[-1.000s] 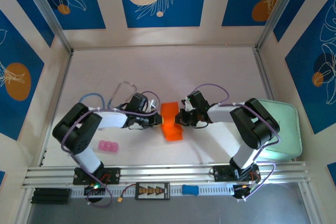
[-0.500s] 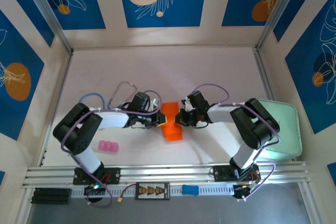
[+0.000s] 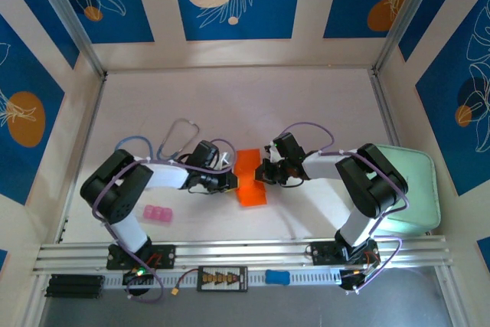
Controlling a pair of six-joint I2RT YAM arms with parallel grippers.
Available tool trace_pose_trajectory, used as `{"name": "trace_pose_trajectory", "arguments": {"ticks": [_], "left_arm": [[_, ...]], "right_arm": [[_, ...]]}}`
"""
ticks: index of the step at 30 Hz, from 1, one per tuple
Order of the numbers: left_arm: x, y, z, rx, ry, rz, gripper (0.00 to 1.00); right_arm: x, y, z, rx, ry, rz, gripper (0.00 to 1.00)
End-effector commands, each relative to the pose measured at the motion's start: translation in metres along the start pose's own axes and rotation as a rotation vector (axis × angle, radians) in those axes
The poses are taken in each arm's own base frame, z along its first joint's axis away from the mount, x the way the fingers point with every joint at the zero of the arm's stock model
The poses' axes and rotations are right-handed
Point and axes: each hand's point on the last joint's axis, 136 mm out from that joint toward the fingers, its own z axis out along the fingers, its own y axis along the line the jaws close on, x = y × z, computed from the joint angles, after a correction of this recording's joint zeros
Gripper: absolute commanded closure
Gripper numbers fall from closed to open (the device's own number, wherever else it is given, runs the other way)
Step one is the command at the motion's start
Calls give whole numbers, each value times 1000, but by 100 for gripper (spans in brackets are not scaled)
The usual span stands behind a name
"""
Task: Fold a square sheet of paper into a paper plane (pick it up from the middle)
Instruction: First fold the square sheet of paper in half at the center of the table.
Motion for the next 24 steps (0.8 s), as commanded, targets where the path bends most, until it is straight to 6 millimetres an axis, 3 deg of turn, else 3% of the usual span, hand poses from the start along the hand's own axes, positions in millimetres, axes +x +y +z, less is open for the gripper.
{"name": "trace_pose_trajectory", "arguments": {"ticks": [1, 5, 7, 17, 24], "left_arm": [[1, -10, -11, -14, 1, -1, 100], [-6, -44, -13, 77, -17, 5, 100], [-3, -48, -7, 73, 5, 12, 100], [23, -1, 10, -15, 51, -46, 100], [38, 22, 4, -109, 80, -27, 100]], "right_arm": [[27, -46, 3, 168, 60, 86, 100], [27, -46, 4, 169, 61, 86, 100], [27, -47, 4, 171, 60, 88, 100], [29, -49, 4, 174, 64, 91, 100], [28, -48, 4, 173, 62, 88, 100]]}}
